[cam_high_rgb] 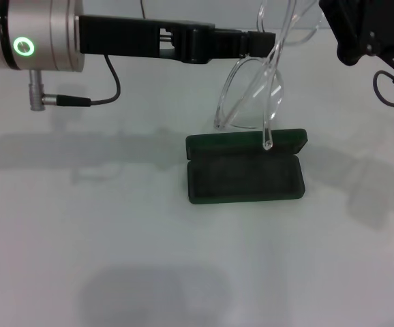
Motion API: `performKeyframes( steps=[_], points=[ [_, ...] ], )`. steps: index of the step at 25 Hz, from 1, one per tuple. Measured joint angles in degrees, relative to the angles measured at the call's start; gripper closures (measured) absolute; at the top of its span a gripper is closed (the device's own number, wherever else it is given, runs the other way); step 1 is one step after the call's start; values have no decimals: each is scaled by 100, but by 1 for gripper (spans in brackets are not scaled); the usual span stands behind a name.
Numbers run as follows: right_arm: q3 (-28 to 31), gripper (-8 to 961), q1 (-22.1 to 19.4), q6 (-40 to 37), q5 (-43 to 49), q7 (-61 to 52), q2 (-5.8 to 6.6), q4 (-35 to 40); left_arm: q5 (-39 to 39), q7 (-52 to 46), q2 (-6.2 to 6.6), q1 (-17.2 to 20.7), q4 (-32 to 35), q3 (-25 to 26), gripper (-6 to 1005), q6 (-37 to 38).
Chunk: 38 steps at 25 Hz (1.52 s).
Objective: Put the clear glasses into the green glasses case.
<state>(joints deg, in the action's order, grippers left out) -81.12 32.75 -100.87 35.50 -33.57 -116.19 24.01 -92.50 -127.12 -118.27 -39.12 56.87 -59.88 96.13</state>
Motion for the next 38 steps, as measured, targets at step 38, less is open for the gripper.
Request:
performKeyframes(
  steps=[38],
  points=[
    [2813,947,-2297,-7,-746,-2087,942,219,-5259,-812,-155,1091,5185,-2977,924,-448]
  ],
)
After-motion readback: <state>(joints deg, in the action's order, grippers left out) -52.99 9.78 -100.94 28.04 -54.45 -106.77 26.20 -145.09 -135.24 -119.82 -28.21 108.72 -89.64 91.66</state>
